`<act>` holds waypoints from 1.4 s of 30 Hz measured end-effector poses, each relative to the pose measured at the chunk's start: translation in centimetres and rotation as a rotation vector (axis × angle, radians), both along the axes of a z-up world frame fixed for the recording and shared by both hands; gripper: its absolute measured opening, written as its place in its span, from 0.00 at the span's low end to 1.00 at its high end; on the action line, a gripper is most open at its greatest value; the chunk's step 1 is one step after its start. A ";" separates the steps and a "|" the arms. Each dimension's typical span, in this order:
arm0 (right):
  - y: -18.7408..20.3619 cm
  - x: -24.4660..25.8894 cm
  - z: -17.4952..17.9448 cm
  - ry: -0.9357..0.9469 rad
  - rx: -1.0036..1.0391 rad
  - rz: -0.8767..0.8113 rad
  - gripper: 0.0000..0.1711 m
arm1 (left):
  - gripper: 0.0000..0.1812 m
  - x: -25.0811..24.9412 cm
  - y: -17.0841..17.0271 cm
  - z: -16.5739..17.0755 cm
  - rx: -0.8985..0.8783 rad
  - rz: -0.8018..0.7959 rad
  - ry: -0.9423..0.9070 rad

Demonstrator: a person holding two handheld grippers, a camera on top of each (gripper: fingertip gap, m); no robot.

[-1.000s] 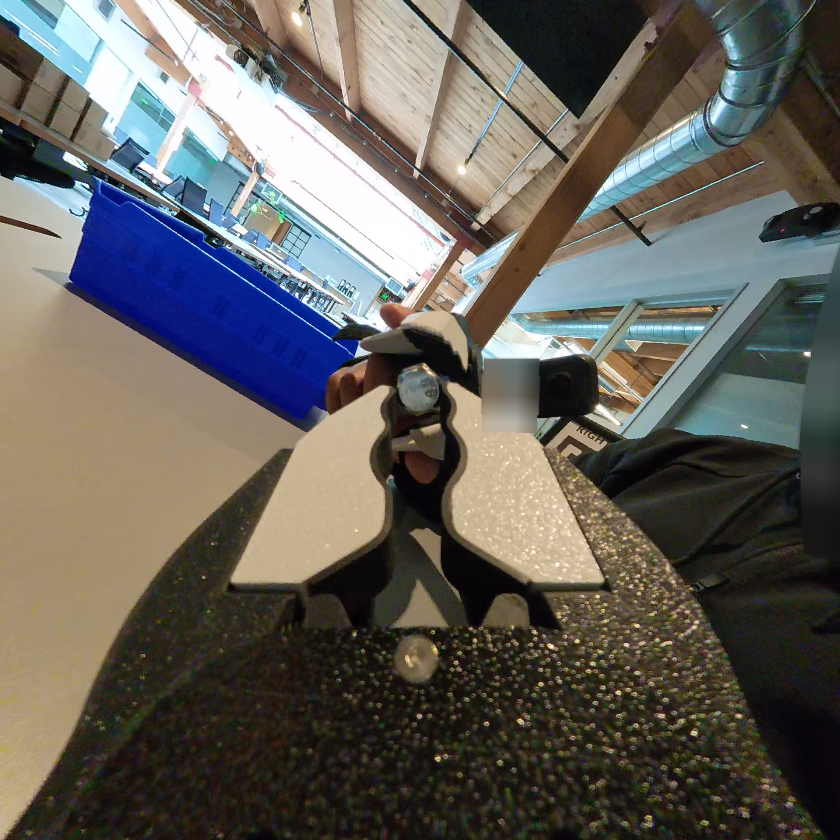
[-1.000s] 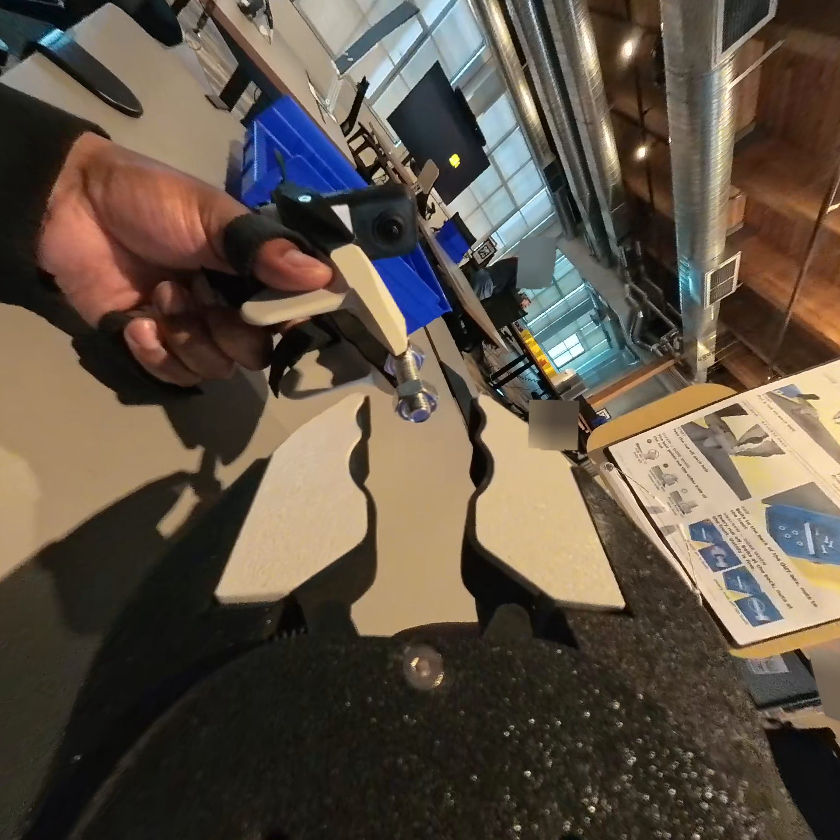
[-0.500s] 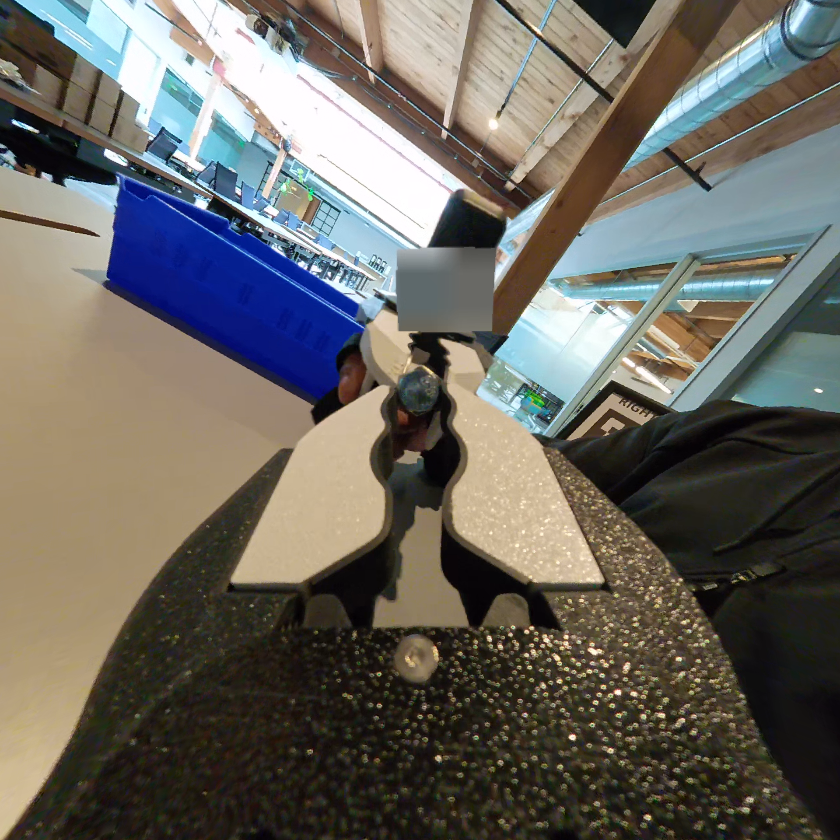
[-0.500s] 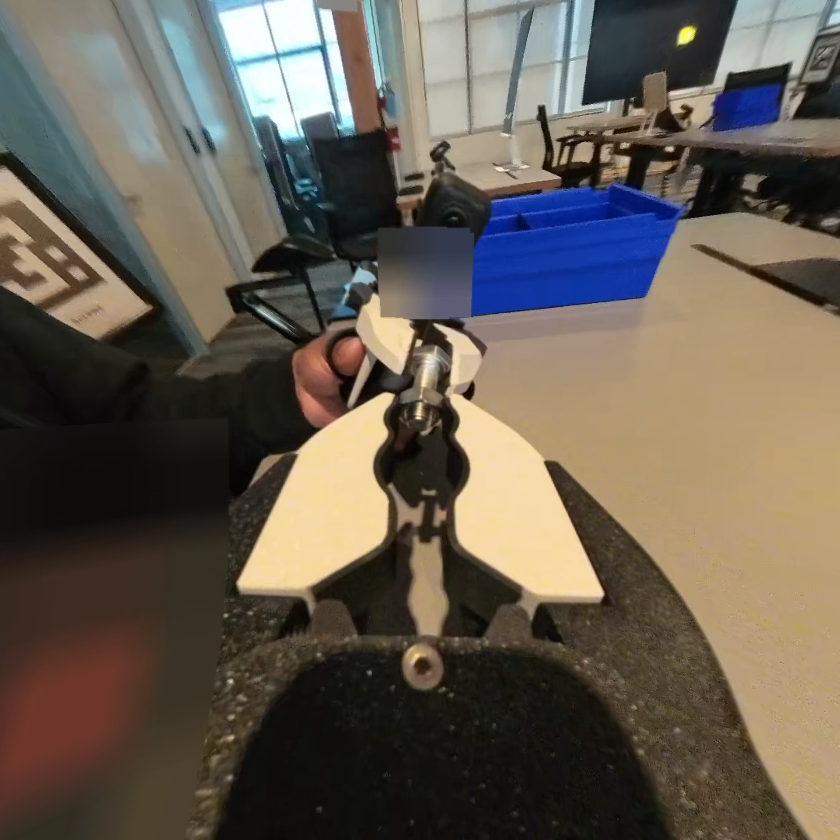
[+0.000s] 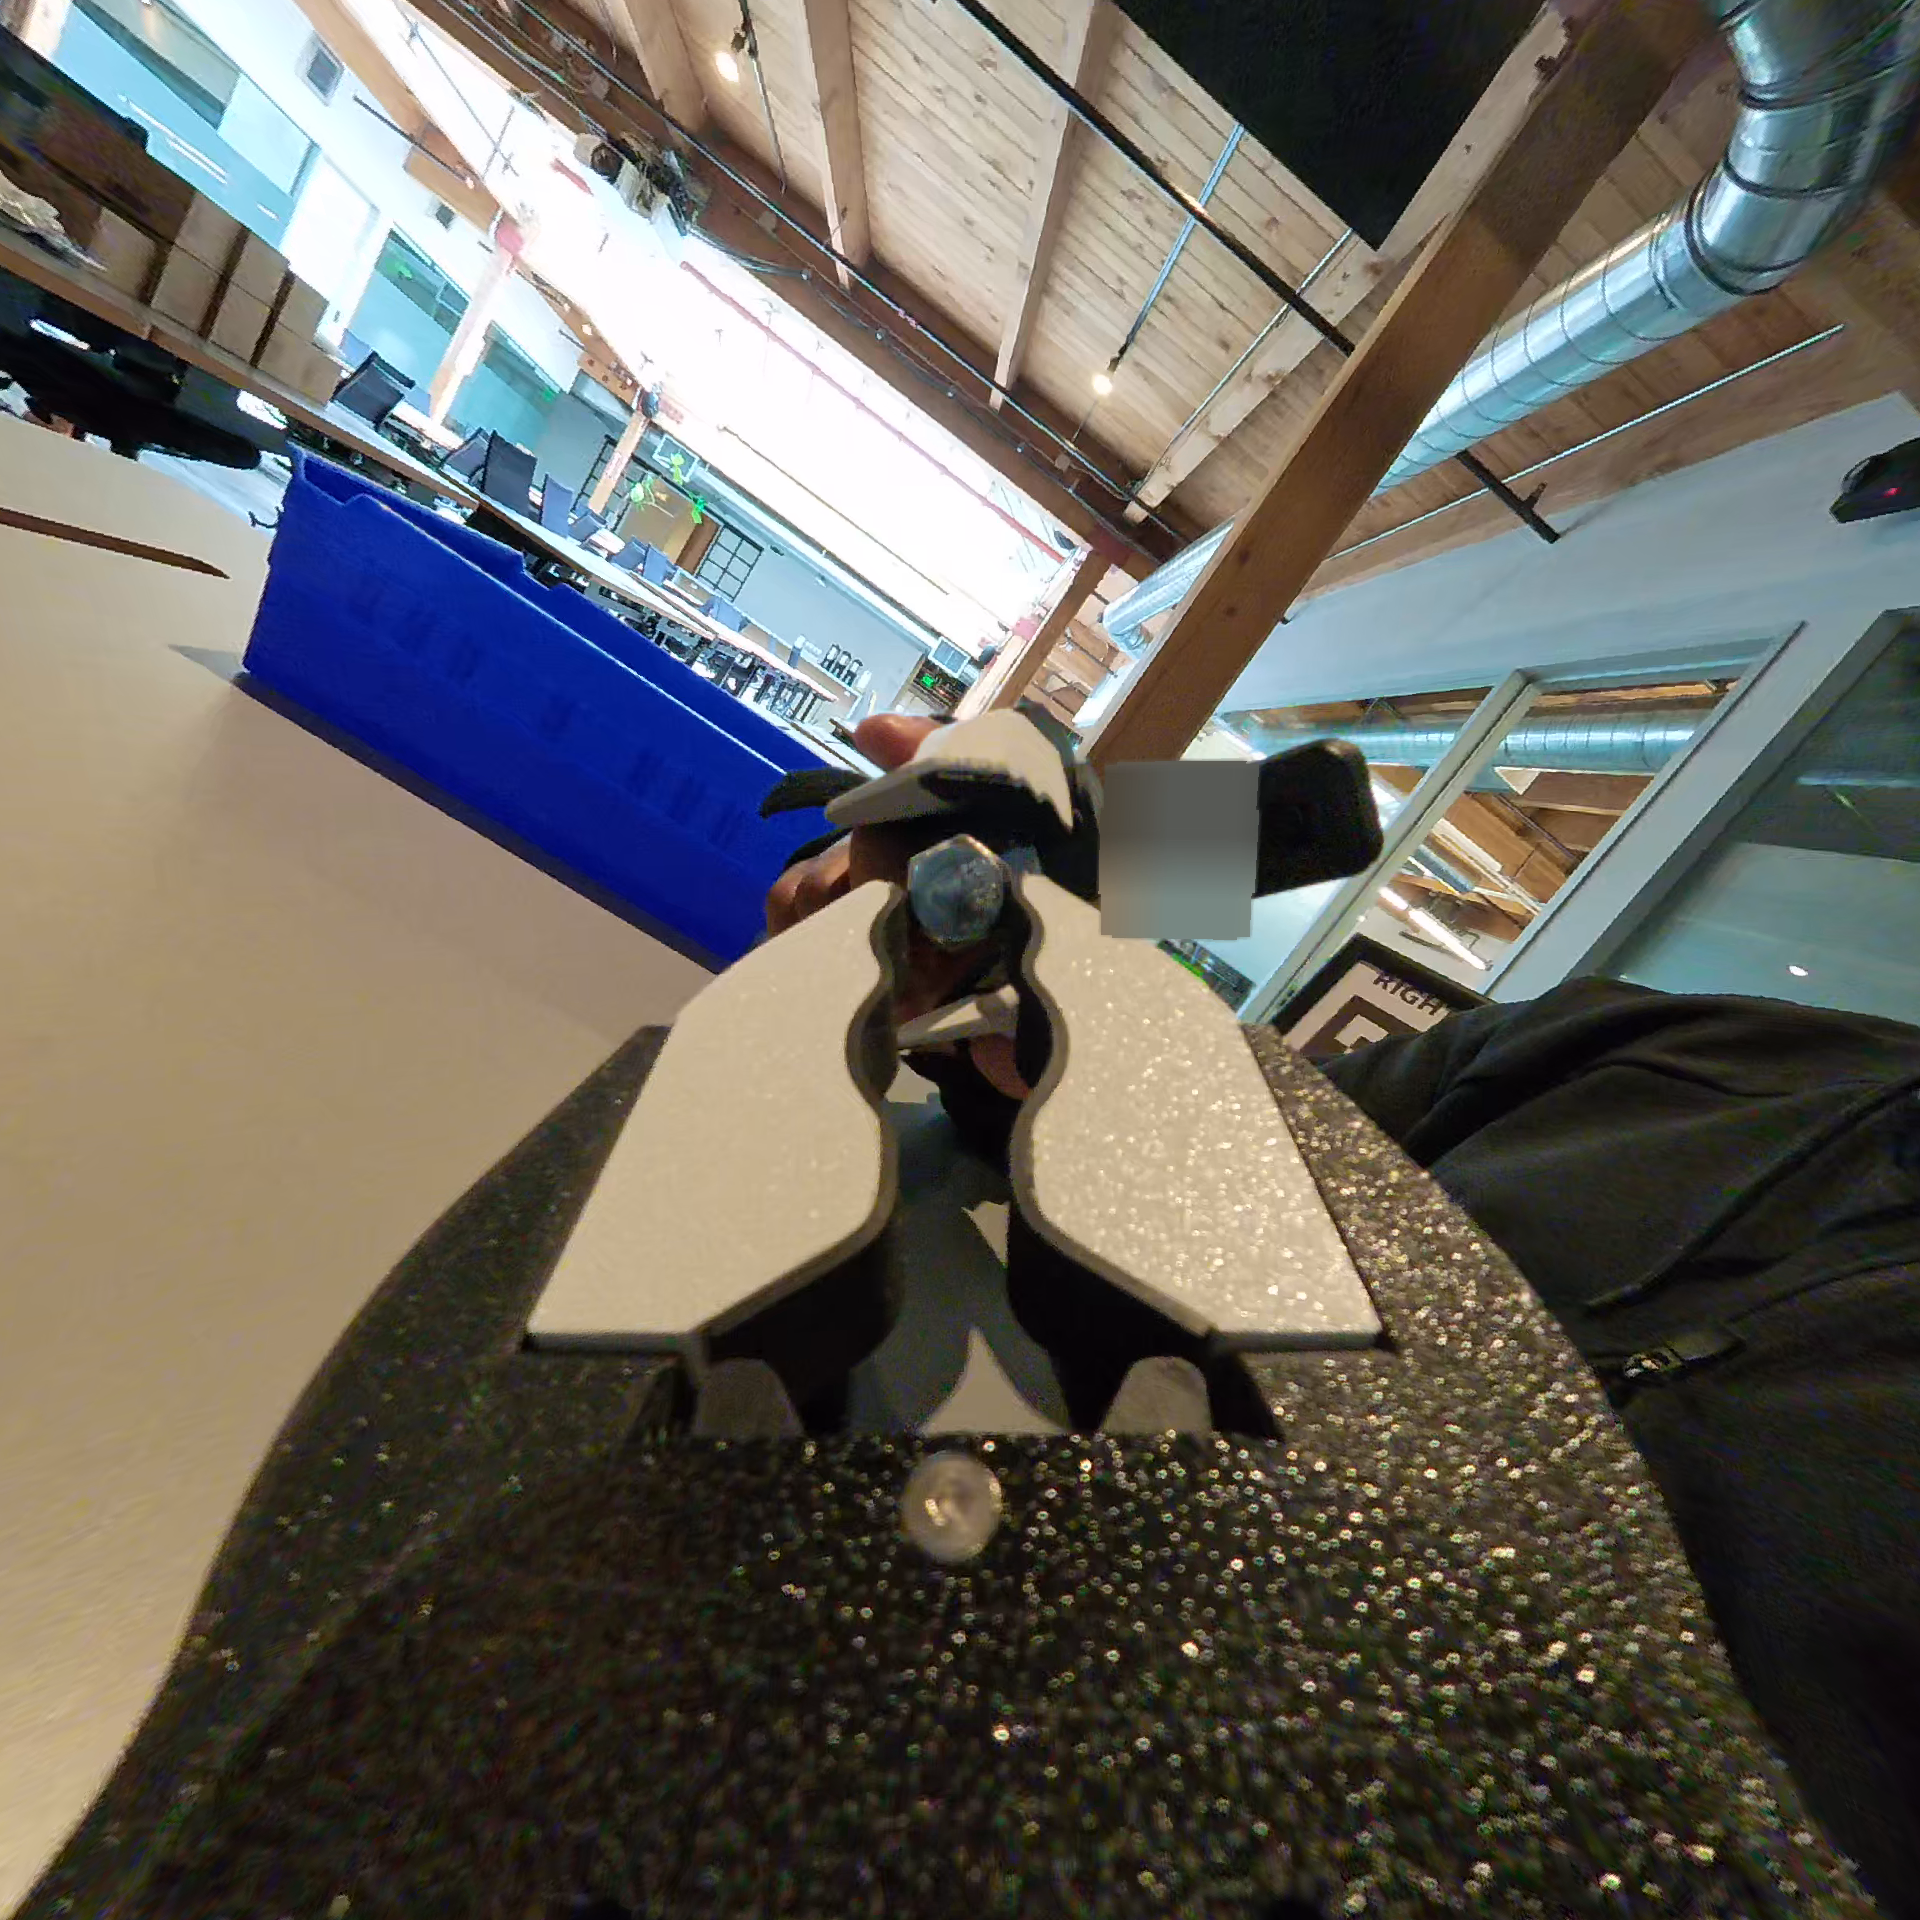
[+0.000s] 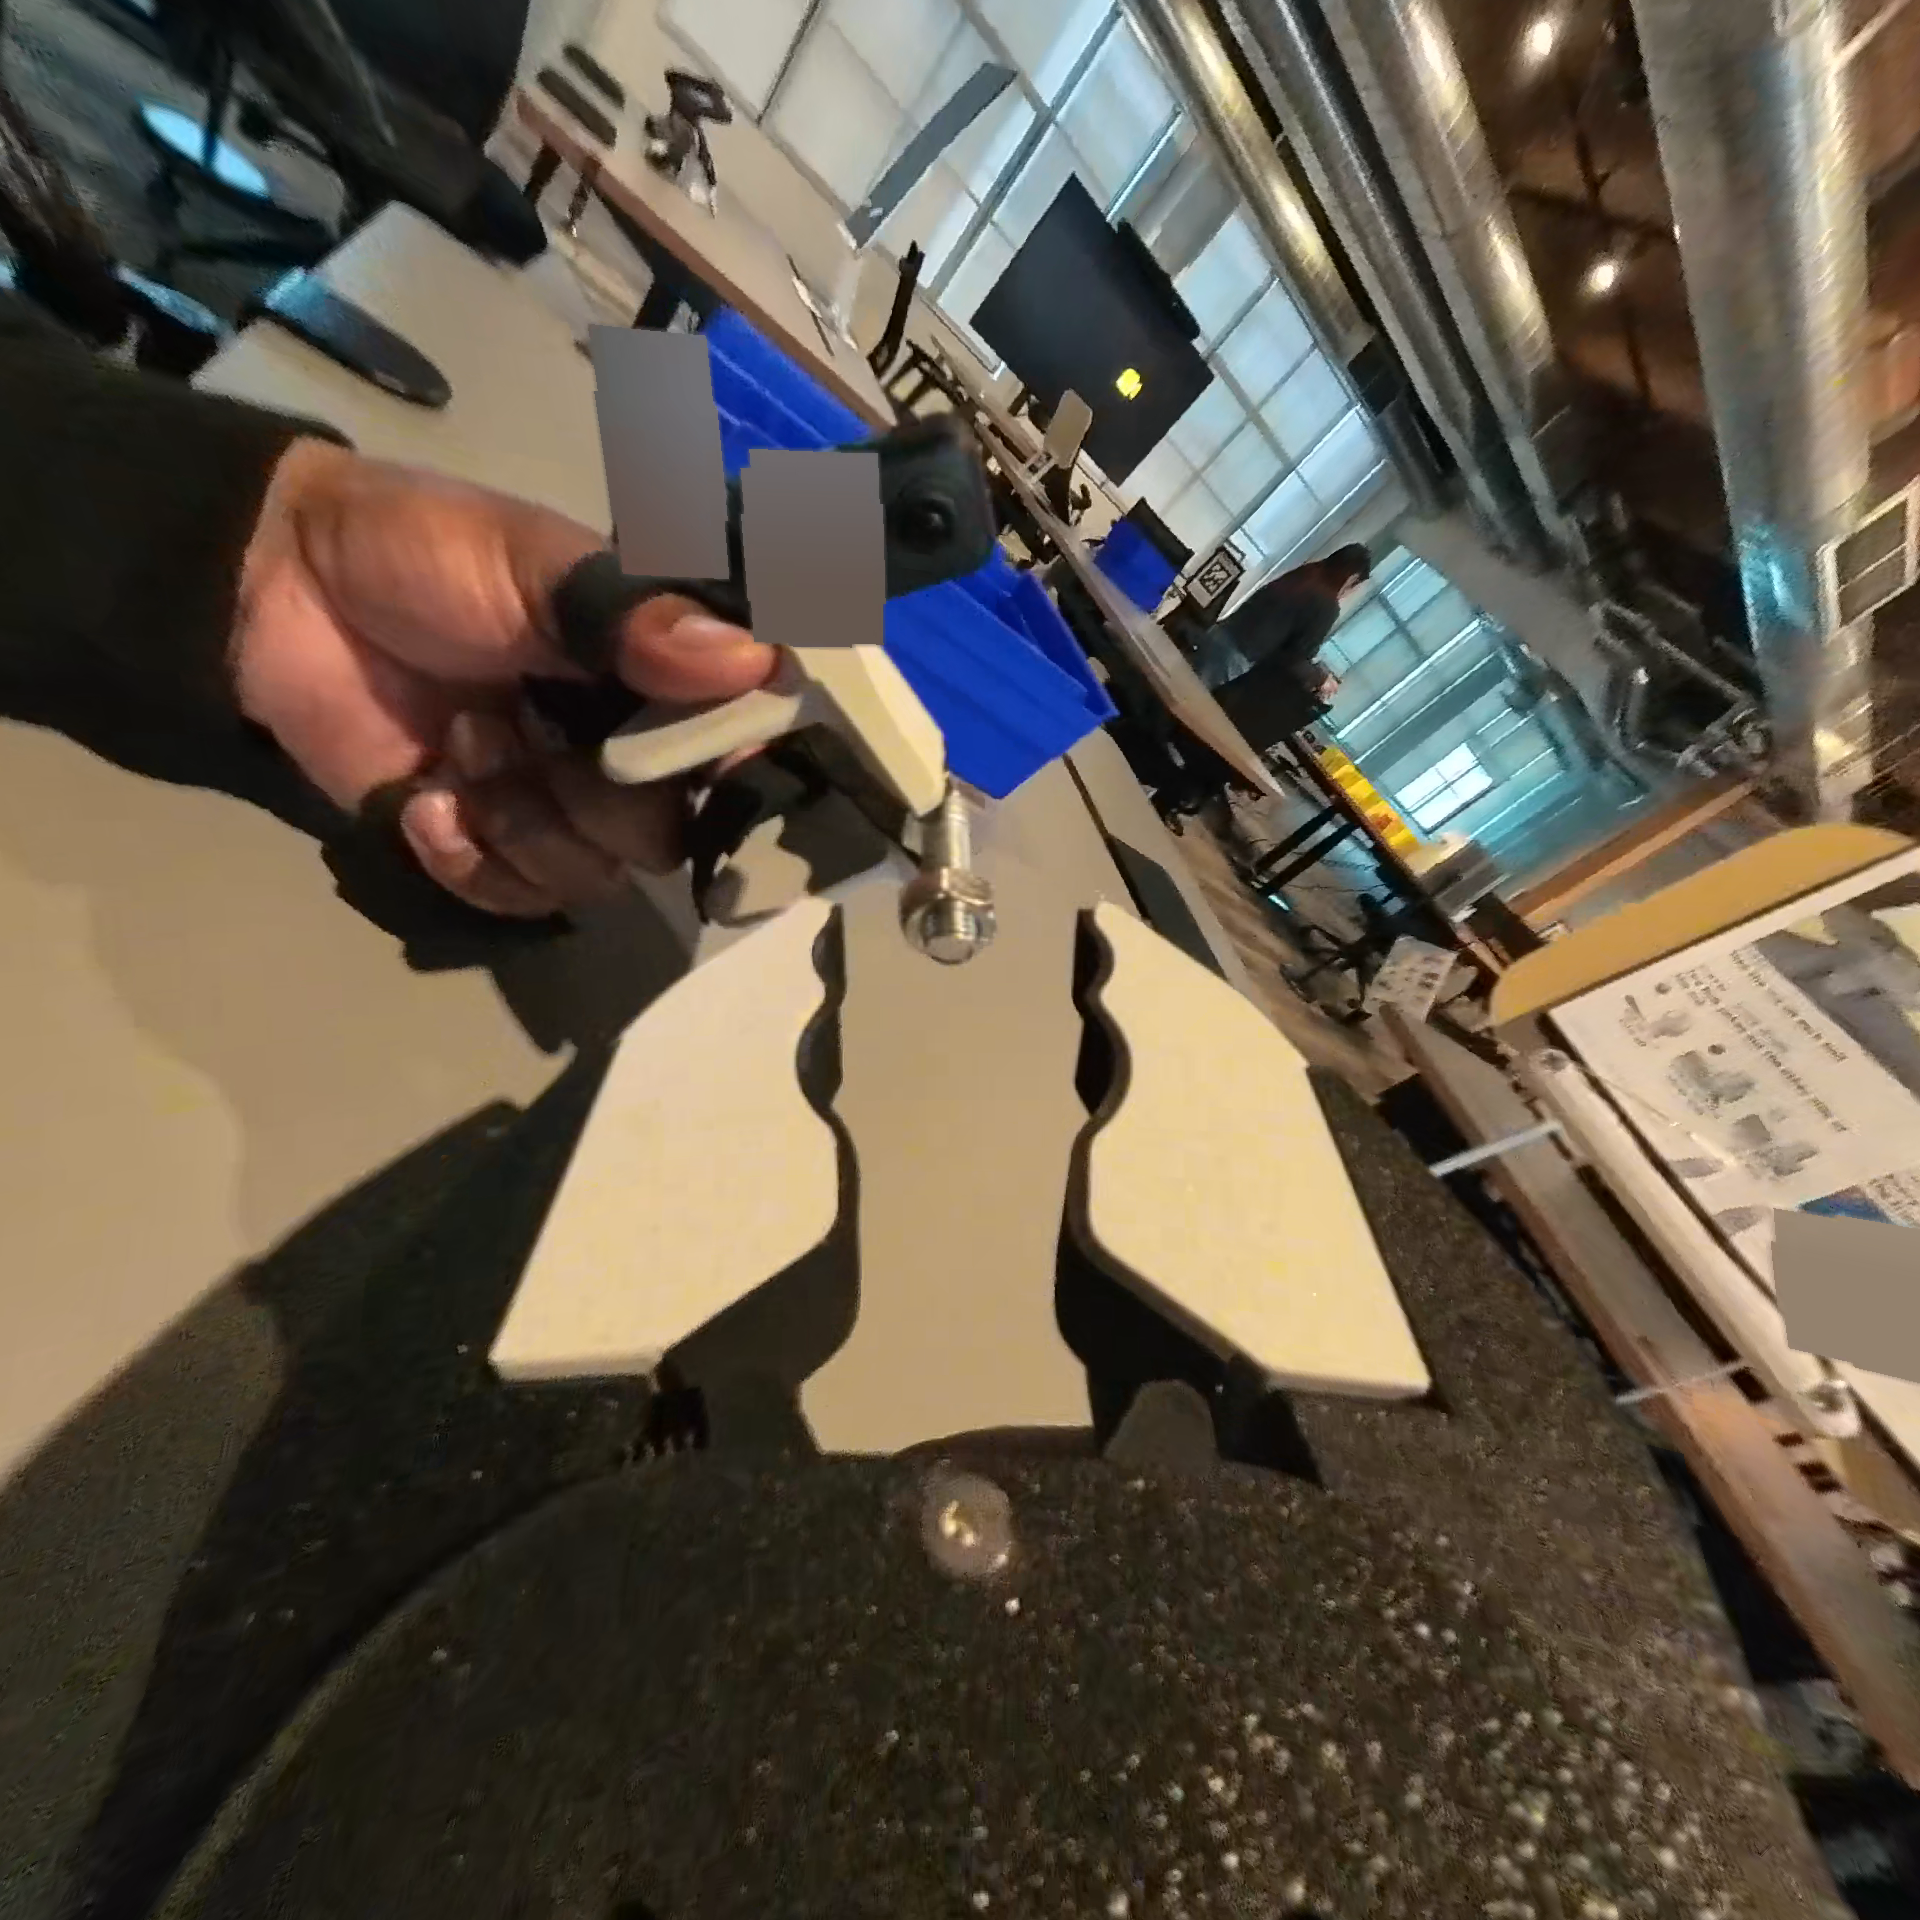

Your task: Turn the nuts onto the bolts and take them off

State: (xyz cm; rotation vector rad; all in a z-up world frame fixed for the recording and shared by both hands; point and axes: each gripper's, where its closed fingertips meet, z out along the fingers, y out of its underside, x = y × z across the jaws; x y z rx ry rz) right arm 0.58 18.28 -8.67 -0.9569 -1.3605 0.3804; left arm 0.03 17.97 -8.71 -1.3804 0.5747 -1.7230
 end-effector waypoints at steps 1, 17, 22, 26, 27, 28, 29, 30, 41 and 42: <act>-0.1 -0.1 -0.3 -0.016 0.015 -0.001 0.25 | 0.09 0.0 -0.1 0.0 -0.002 -0.006 -0.003; -0.5 -0.5 -0.4 0.217 -0.920 0.321 0.10 | 0.09 0.4 -0.1 -0.1 0.039 0.016 0.040; 0.6 0.2 0.6 0.268 -0.786 0.258 0.22 | 0.09 0.0 0.2 0.2 0.027 0.033 0.011; 0.6 0.6 1.1 0.179 -0.373 0.111 0.24 | 0.09 -0.1 0.2 0.2 0.011 0.028 -0.003; 0.6 0.6 1.1 0.153 -0.278 0.077 0.25 | 0.09 -0.1 0.2 0.2 0.007 0.025 -0.006; 0.5 0.5 1.0 0.122 -0.197 0.047 0.24 | 0.09 -0.1 0.2 0.2 0.005 0.021 -0.009; 0.4 0.4 0.8 0.092 -0.135 0.026 0.24 | 0.09 -0.1 0.2 0.2 0.003 0.019 -0.011; 0.2 0.2 0.5 0.062 -0.091 0.018 0.24 | 0.09 -0.1 0.2 0.1 0.002 0.017 -0.012; 0.0 -0.5 -0.8 -0.010 0.006 -0.035 0.13 | 0.09 0.5 -0.3 0.0 0.013 -0.015 0.010; 0.1 -0.5 -0.7 -0.007 0.003 -0.039 0.11 | 0.09 0.6 -0.3 0.0 0.013 -0.015 0.012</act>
